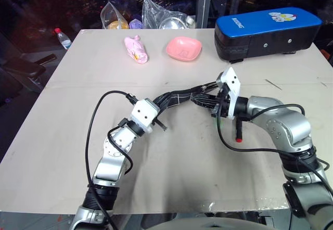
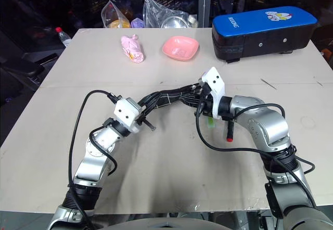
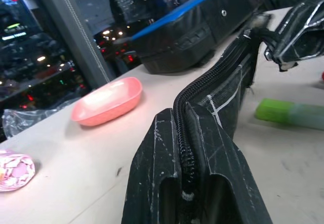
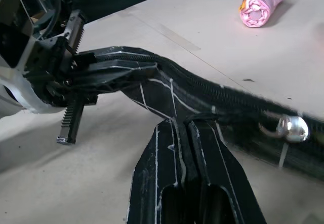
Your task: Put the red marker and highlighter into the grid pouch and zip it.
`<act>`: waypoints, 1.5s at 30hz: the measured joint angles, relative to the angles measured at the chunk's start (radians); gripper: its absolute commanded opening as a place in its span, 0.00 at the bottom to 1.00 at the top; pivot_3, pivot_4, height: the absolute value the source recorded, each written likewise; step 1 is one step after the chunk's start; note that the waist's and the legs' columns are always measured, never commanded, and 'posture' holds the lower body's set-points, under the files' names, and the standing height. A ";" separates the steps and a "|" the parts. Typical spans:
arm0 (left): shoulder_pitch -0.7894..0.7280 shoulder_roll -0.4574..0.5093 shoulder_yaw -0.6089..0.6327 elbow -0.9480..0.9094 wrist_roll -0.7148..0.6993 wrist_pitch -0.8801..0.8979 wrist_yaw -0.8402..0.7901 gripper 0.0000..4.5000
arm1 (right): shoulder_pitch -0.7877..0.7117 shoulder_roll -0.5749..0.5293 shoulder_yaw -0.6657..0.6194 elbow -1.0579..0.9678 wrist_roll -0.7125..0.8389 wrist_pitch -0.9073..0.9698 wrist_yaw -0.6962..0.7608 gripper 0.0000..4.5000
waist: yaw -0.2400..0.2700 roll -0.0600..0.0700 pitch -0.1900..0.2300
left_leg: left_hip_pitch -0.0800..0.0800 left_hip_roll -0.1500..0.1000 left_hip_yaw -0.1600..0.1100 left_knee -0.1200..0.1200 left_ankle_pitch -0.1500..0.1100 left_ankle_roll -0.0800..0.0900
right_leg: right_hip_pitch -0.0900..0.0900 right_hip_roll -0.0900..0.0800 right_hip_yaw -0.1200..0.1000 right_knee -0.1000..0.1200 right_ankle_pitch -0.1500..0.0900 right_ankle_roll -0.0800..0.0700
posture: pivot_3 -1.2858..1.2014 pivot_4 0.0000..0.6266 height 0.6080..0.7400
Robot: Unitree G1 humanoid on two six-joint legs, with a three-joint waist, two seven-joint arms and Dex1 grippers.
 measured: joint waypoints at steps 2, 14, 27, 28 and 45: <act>0.000 0.000 0.000 0.000 0.004 -0.001 0.005 0.01 | -0.001 0.000 -0.001 0.001 0.000 0.000 0.000 0.00 | 0.000 0.000 0.000 | 0.000 0.000 0.000 0.000 0.000 0.000 | 0.000 0.000 0.000 0.000 0.000 0.000 | 0.52 0.24 0.91; -0.021 -0.029 -0.019 0.006 0.026 -0.005 0.005 0.01 | -0.065 0.121 0.055 -0.007 0.002 0.015 -0.028 0.00 | -0.001 0.000 0.000 | 0.000 0.000 -0.001 0.000 0.000 0.000 | 0.000 0.002 -0.001 0.000 0.000 0.000 | 0.52 0.24 0.91; 0.000 -0.039 -0.037 0.006 0.032 -0.007 0.007 0.01 | -0.134 0.241 0.110 0.072 -0.018 -0.004 -0.039 0.00 | -0.002 0.000 0.000 | -0.001 0.000 -0.001 0.000 0.000 0.000 | -0.001 0.002 -0.001 0.000 0.000 0.000 | 0.52 0.24 0.91; -0.001 -0.040 -0.038 0.006 0.032 -0.007 0.007 0.01 | -0.137 0.245 0.111 0.075 -0.020 -0.005 -0.040 0.00 | -0.002 0.000 0.000 | -0.001 0.000 -0.001 0.000 0.000 0.000 | -0.001 0.002 -0.001 0.000 0.000 0.000 | 0.52 0.24 0.91; -0.007 -0.061 -0.045 0.006 0.052 -0.012 0.037 0.00 | -0.102 0.123 0.088 0.081 -0.061 -0.058 -0.003 0.40 | 0.000 0.000 0.000 | -0.002 -0.001 -0.002 0.000 0.000 0.000 | -0.001 0.002 -0.002 0.000 0.000 0.000 | 0.52 0.24 0.91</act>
